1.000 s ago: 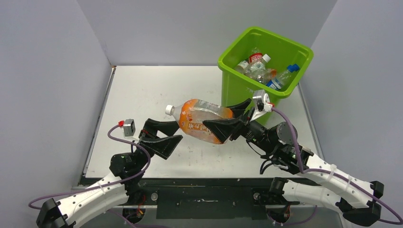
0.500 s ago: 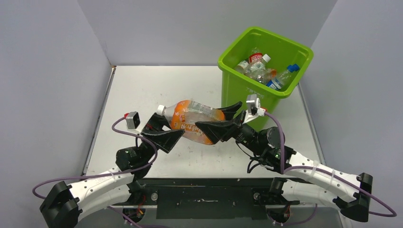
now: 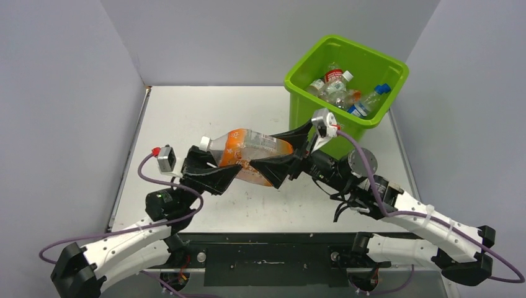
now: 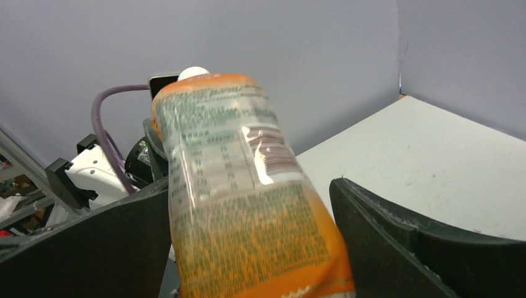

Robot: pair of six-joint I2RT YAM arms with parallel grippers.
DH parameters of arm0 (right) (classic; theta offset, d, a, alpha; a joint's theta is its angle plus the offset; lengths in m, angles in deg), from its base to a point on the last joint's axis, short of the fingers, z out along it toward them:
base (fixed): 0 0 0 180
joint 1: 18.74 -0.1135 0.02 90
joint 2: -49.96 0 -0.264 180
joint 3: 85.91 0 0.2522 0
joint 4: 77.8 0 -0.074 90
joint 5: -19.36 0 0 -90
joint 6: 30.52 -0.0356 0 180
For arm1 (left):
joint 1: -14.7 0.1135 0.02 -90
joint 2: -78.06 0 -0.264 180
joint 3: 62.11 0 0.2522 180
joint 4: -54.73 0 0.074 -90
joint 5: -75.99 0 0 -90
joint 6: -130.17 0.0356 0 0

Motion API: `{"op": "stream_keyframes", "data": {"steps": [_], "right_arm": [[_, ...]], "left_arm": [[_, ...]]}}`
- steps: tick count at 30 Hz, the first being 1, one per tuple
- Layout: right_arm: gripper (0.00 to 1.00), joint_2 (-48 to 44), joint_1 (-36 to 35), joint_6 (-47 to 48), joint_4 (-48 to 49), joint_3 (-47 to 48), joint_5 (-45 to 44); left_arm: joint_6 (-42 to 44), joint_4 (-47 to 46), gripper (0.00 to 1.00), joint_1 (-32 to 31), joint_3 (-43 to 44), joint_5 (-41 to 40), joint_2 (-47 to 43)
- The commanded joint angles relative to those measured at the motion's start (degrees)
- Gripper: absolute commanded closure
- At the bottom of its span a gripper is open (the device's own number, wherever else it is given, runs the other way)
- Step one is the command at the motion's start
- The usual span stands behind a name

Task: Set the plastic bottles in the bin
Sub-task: Place the plastic bottle in the trash bin.

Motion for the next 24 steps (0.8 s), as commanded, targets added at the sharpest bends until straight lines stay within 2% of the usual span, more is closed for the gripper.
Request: {"op": "stream_keyframes", "data": {"steps": [1,4,5,7,12,18,24], "right_arm": [[0.10,4.12,-0.38,8.93,-26.61,19.37,-0.06],[0.10,10.02,-0.47,12.17,-39.98,32.38,1.03],[0.10,11.59,-0.54,12.59,-42.80,35.13,1.23],[0.10,13.75,-0.56,12.94,-46.07,38.99,1.32],[0.10,16.55,-0.56,12.87,-48.38,44.85,0.72],[0.10,20.75,-0.62,14.53,-54.27,52.83,2.42],[0.07,24.10,-0.73,15.11,-56.81,54.86,2.88]], "left_arm": [[20.07,34.33,1.00,-0.65,8.78,17.70,-9.62],[35.99,61.31,1.00,-0.65,16.72,21.16,-11.30],[40.73,68.06,1.00,-0.71,18.97,20.90,-11.16],[46.12,75.76,1.00,-0.60,21.95,18.52,-10.24],[49.40,83.81,1.00,-0.11,24.57,20.48,-7.86],[46.94,82.26,1.00,3.14,22.72,28.33,-7.58],[44.90,81.99,1.00,3.91,22.27,31.04,-7.88]]}}
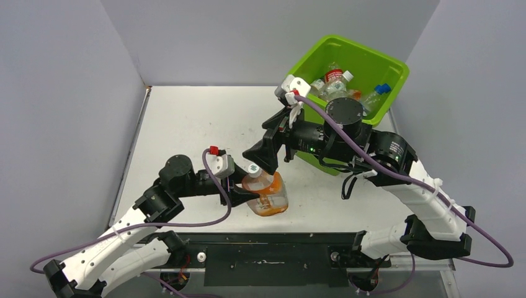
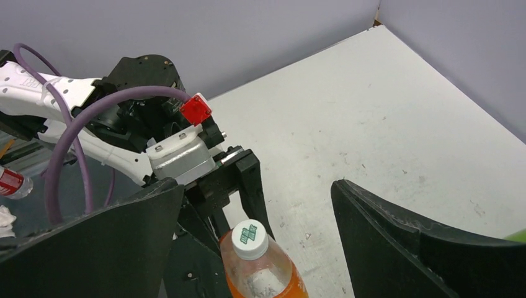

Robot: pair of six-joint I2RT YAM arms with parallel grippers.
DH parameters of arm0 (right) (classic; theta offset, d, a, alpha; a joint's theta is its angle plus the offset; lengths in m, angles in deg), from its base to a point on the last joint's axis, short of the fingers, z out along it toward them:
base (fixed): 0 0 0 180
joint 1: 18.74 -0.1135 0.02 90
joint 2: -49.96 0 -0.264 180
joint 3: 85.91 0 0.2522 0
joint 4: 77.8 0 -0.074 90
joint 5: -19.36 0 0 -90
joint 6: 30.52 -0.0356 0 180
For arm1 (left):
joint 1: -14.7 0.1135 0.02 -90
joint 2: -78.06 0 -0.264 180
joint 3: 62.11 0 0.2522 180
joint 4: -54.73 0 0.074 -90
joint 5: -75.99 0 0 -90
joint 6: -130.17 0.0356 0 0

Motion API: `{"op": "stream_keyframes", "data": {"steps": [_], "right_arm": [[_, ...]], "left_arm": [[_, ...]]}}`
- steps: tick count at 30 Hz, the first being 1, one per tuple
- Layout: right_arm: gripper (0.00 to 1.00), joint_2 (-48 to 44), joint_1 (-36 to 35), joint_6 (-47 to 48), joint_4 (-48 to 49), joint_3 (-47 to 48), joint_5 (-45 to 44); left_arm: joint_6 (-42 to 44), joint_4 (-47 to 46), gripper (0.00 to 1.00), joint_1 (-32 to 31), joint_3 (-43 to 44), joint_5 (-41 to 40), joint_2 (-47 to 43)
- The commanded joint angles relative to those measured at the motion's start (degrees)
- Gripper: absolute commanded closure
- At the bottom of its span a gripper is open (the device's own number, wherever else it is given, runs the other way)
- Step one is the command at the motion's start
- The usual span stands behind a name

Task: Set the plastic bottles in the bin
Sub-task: Place the plastic bottle in the trash bin.

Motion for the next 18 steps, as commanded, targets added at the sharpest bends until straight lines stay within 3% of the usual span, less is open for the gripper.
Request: {"op": "stream_keyframes", "data": {"steps": [1,4,18], "right_arm": [[0.05,1.07,0.04,0.73,-1.35,1.82,-0.04],[0.02,0.99,-0.05,0.67,-2.02,0.44,-0.88],[0.21,-0.28,-5.10,-3.03,1.17,-10.11,-4.22]], "left_arm": [[-1.15,-1.75,1.00,0.91,0.80,5.16,-2.04],[-2.97,-5.55,1.00,1.78,-0.80,5.48,-3.51],[-8.32,-12.55,1.00,3.75,-3.89,2.93,-5.59]]}}
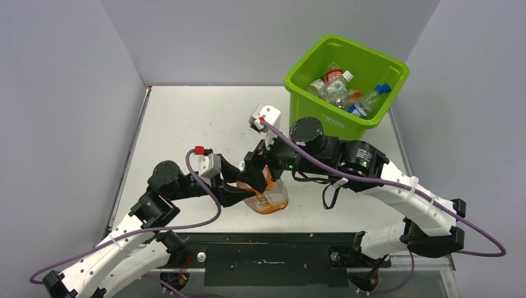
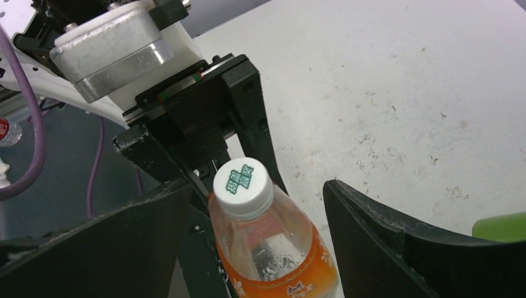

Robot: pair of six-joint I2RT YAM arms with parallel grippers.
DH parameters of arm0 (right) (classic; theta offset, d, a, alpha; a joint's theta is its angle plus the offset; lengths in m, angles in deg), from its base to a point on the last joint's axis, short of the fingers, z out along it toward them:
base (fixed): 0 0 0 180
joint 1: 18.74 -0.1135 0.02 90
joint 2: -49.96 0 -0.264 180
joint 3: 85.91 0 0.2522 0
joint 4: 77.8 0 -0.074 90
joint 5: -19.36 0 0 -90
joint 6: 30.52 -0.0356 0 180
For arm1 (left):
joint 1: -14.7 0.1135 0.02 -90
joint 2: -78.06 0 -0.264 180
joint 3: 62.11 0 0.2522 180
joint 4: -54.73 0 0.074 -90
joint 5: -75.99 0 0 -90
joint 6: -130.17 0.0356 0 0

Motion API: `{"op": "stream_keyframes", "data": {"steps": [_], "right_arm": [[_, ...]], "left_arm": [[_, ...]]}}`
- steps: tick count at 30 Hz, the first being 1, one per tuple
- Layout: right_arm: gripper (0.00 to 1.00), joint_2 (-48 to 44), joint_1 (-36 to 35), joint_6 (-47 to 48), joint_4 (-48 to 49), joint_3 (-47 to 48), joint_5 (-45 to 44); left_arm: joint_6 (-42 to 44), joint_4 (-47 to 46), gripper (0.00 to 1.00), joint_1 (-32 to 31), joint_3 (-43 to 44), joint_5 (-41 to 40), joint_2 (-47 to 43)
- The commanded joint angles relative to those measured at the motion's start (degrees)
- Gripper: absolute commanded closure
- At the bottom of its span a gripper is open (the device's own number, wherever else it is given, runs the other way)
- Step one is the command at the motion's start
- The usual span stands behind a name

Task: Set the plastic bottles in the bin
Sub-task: Place the plastic bottle in the trash bin.

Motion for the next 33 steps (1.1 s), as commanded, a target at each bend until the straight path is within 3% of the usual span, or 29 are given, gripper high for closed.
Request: {"op": "stream_keyframes", "data": {"steps": [1,10,14,16,17,20,22,23,27,33], "right_arm": [[0.24,-0.92,-1.99,-1.44,2.86,-1.37,-3.59],[0.61,0.22,-2.12,-2.65,0.75,-3.05,-11.65],[0.87,0.57,-2.12,-2.38,1.36,-2.28,-11.88],[0.94,0.53,-2.10,-2.40,2.00,-1.38,-11.85],[0.95,0.35,-2.12,-2.36,2.34,-0.40,-11.89],[0.95,-0.39,-2.10,-2.67,3.62,1.87,-12.27],[0.95,-1.45,-2.12,-2.83,4.69,3.08,-13.52],[0.95,-2.35,-2.12,-2.84,5.39,3.64,-14.68],[0.95,-5.50,-2.07,-1.41,8.07,6.90,-22.85],[0.95,-10.42,-2.09,7.72,20.24,10.20,-41.03]], "left_arm": [[-2.21,-5.93,1.00,0.70,-0.32,-0.48,-1.12],[-3.05,-10.70,1.00,0.89,-3.16,-0.92,-2.92],[-3.01,-13.65,1.00,0.90,-4.75,-1.07,-4.03],[-3.20,-15.15,0.92,0.89,-6.19,-1.88,-5.31],[-3.21,-16.12,0.81,0.89,-6.80,-2.05,-5.85],[-3.47,-19.57,0.37,0.89,-8.69,-3.90,-7.55],[-3.64,-21.24,0.18,0.89,-9.75,-5.56,-8.83],[-3.71,-21.96,0.00,0.89,-10.35,-6.46,-9.51],[-3.43,-23.14,0.04,0.89,-11.86,-11.74,-12.37],[-1.54,-24.21,0.04,1.16,-13.73,-19.26,-16.17]]}}
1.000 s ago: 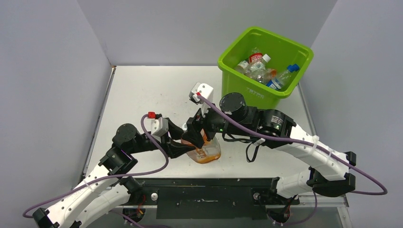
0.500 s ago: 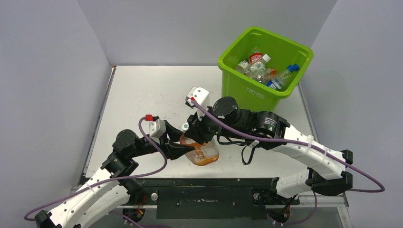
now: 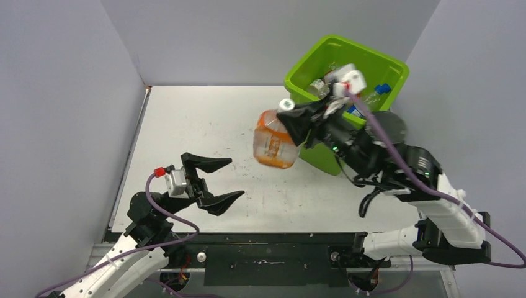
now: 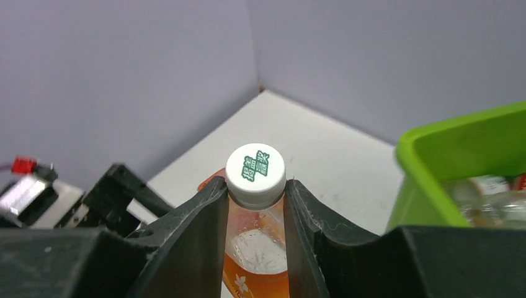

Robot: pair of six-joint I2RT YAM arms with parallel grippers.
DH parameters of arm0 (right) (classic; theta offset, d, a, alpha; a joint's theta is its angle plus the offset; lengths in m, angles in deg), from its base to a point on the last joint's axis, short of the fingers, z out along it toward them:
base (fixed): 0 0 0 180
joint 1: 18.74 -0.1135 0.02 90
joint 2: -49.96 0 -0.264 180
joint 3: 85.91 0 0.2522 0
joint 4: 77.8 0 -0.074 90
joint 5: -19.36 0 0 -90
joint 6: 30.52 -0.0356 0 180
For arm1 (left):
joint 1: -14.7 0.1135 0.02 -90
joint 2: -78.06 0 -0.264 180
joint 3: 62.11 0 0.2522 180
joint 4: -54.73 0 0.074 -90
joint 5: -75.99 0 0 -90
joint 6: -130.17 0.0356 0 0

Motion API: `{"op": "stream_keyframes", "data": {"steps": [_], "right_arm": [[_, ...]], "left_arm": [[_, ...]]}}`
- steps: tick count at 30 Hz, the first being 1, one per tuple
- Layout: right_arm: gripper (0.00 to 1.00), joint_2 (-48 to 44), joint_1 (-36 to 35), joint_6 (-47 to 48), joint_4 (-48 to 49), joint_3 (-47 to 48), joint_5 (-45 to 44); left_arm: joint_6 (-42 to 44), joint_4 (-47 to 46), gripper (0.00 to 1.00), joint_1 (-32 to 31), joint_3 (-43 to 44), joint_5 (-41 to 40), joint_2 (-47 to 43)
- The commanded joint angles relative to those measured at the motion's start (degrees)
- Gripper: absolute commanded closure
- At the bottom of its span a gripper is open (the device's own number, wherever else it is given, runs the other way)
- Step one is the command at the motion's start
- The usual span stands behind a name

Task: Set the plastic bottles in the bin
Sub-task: Place the plastic bottle in the trash bin.

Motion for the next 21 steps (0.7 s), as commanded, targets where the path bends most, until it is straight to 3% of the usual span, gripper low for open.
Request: {"op": "stream_keyframes", "data": {"steps": [1,7,10,13,17,21], "right_arm": [[0.95,-3.30,0.22,9.26,13.25,7.07,-19.14],[0.95,3.63,0.43,28.76,26.93,10.82,-36.06],[0.95,6.65,4.44,35.86,35.73,11.64,-39.70],[0.95,9.87,15.43,32.53,34.90,13.83,-37.77],[0.95,11.17,24.60,32.72,41.04,8.67,-40.62],[0.95,9.76,35.26,25.65,43.82,2.51,-38.79]], "left_arm": [[1.94,-4.24,0.04,0.19,-0.88,-7.11,-2.18],[2.44,-4.55,0.04,0.64,-1.20,-8.09,-1.54],[2.21,-4.61,0.04,0.67,-1.26,-8.33,-0.71],[2.14,-4.70,0.04,0.68,-1.30,-8.61,-0.25],[2.09,-4.62,0.04,0.63,-1.45,-9.05,-0.13],[2.18,-4.49,0.04,0.41,-1.56,-10.04,0.02]]}}
